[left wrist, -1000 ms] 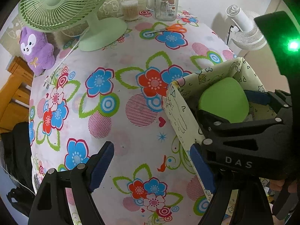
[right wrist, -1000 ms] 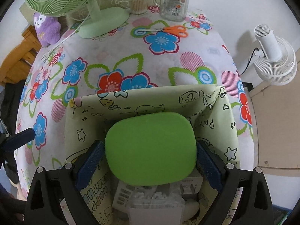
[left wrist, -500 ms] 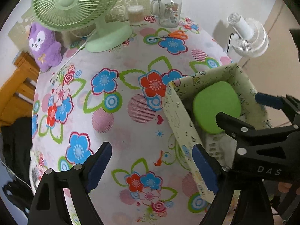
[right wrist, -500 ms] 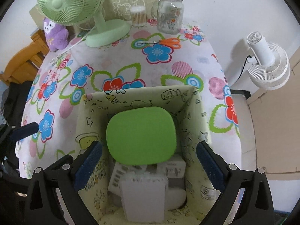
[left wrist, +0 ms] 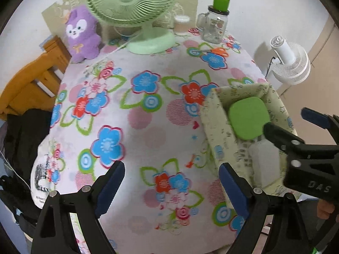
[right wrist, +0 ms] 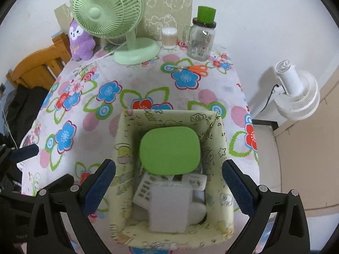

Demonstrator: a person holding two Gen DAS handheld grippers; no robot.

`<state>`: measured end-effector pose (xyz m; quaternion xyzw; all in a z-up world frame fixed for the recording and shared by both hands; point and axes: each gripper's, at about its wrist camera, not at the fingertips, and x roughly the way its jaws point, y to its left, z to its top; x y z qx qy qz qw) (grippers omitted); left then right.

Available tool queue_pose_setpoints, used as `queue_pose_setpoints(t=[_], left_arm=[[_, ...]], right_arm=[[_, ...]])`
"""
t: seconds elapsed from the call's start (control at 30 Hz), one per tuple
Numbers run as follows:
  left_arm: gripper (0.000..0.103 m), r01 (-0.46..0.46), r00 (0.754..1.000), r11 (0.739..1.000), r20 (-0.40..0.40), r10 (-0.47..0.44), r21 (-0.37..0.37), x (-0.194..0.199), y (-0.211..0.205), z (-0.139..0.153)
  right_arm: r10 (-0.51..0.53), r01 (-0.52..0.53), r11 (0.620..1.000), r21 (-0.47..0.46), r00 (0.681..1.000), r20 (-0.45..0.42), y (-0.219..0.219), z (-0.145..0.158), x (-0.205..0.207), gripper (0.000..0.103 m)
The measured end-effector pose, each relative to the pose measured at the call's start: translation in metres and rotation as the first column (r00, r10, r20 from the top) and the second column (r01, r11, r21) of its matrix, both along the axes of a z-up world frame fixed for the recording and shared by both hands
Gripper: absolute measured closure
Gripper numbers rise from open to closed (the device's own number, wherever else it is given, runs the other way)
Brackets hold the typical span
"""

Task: Organize rigid objects
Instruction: 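Withdraw both open grippers up and back from the fabric box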

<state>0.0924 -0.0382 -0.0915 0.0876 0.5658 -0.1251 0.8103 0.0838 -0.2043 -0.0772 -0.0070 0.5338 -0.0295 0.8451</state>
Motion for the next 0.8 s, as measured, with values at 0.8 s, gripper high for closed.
queue_pose_setpoints(t=[0.8], left_arm=[[0.011, 0.09, 0.985, 0.995, 0.15, -0.081, -0.052, -0.028, 0.125, 0.061]], right_arm=[[-0.148, 0.15, 0.989, -0.013, 0.983, 0.107, 0.129, 0.053, -0.059, 0.002]])
